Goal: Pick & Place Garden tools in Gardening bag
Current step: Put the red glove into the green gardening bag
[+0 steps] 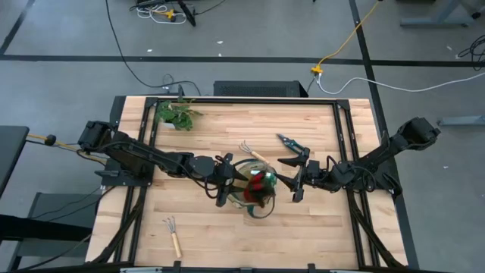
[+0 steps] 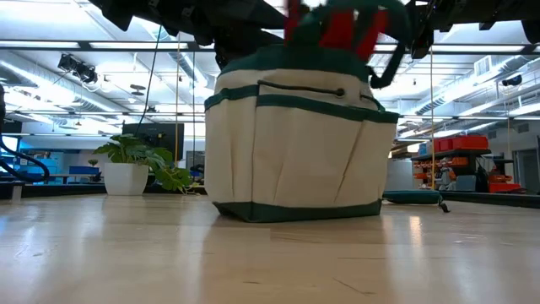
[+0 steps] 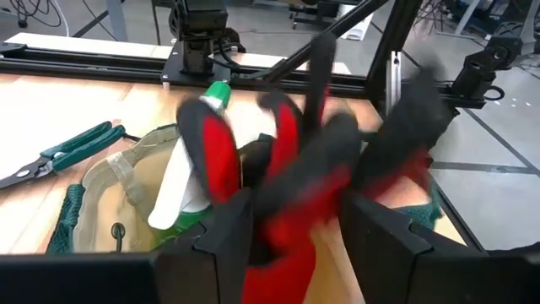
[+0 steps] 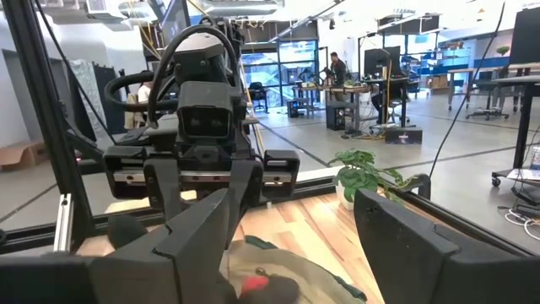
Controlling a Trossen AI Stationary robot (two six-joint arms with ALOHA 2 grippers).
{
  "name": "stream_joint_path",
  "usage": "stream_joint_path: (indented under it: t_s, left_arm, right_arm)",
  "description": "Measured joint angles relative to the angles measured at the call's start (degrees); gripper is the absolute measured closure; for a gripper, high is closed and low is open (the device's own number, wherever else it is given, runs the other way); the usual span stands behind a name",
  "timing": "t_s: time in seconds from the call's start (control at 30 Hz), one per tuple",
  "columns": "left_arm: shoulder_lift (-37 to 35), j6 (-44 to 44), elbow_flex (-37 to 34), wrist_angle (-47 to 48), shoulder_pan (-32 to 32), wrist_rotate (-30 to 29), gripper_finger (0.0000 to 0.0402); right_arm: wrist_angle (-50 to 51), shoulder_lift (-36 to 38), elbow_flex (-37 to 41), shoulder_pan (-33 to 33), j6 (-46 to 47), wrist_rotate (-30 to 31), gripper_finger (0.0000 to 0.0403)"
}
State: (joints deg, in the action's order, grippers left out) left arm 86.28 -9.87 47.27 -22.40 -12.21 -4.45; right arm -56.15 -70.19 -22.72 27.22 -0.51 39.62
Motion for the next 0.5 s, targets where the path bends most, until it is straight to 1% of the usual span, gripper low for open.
stream_joint_path:
  t_s: [0.4, 0.5]
  left_arm:
    - [0.0, 0.27, 0.0, -0.19, 0.0, -0.02, 0.0223]
    - [-0.26, 2.57, 0.0, -0.56, 0.0, -0.15, 0.0223]
  right_arm:
    - [0.01, 0.0, 0.0, 0.0, 0.0, 0.01, 0.0145]
    - [0.01, 0.0, 0.0, 0.0, -0.02, 0.0, 0.0145]
